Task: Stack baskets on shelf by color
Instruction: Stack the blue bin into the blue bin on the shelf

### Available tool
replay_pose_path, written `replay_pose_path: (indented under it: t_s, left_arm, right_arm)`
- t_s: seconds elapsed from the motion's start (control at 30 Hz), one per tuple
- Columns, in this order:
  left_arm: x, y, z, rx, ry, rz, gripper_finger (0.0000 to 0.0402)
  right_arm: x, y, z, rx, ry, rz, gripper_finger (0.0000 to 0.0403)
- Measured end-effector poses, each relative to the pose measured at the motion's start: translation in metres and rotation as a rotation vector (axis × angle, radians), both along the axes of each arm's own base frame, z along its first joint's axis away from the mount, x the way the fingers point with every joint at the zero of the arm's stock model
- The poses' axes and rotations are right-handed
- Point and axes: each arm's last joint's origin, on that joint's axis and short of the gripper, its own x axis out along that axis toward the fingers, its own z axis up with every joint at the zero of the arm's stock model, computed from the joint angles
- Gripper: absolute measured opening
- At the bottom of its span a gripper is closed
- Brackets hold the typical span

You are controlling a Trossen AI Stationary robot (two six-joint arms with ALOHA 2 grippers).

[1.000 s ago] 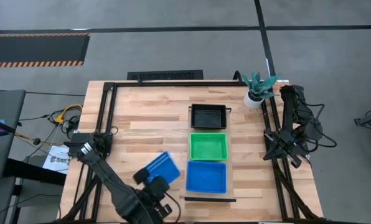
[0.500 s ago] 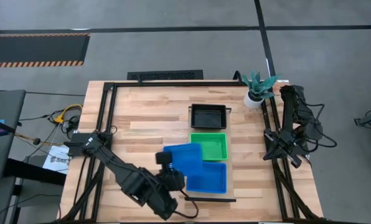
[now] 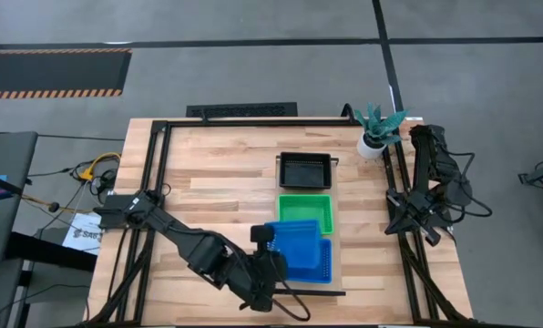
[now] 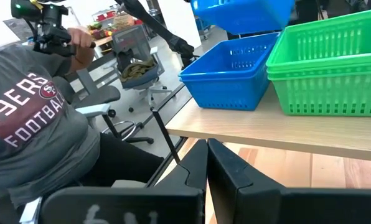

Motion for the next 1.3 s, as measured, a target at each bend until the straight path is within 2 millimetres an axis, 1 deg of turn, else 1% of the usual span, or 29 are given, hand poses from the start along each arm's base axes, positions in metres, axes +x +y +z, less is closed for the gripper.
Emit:
replay_pose_path:
  t_s: [0.07, 0.23, 0.4, 0.47, 0.67, 0.8, 0.97, 1.13, 1.2, 1.3]
  left_arm:
    - [0.004, -0.002, 0.003, -0.044, -0.029, -0.025, 0.0]
    - [0.007, -0.008, 0.008, -0.033, -0.092, -0.101, 0.0]
    - [0.005, -0.008, 0.005, -0.058, -0.058, -0.078, 0.0]
    - [0.006, -0.008, 0.002, -0.076, -0.041, -0.074, 0.0]
    - [0.01, -0.011, -0.01, -0.047, 0.001, -0.081, 0.0]
    - [0.011, -0.006, -0.011, -0.05, 0.012, -0.054, 0.0]
    - [0.011, -0.006, -0.011, -0.011, 0.014, -0.073, 0.0]
    - [0.01, -0.005, -0.015, 0.008, 0.019, -0.036, 0.0]
    - [0.01, -0.005, -0.015, 0.003, 0.032, -0.054, 0.0004]
    - [0.01, -0.005, -0.015, -0.014, 0.042, -0.067, 0.0024]
  right_arm:
    - [0.0, 0.0, 0.0, 0.0, 0.0, 0.0, 0.0033]
    - [0.0, 0.0, 0.0, 0.0, 0.0, 0.0, 0.0033]
    - [0.0, 0.0, 0.0, 0.0, 0.0, 0.0, 0.0033]
    - [0.0, 0.0, 0.0, 0.0, 0.0, 0.0, 0.0033]
    - [0.0, 0.0, 0.0, 0.002, 0.0, 0.0, 0.0033]
    - [0.0, 0.0, 0.0, 0.015, 0.006, -0.002, 0.0033]
    - [0.0, 0.0, 0.0, 0.026, 0.012, -0.003, 0.0033]
    - [0.0, 0.0, 0.0, 0.026, 0.012, -0.003, 0.0033]
    - [0.0, 0.0, 0.0, 0.026, 0.012, -0.003, 0.0033]
    - [0.0, 0.0, 0.0, 0.033, 0.016, -0.003, 0.0033]
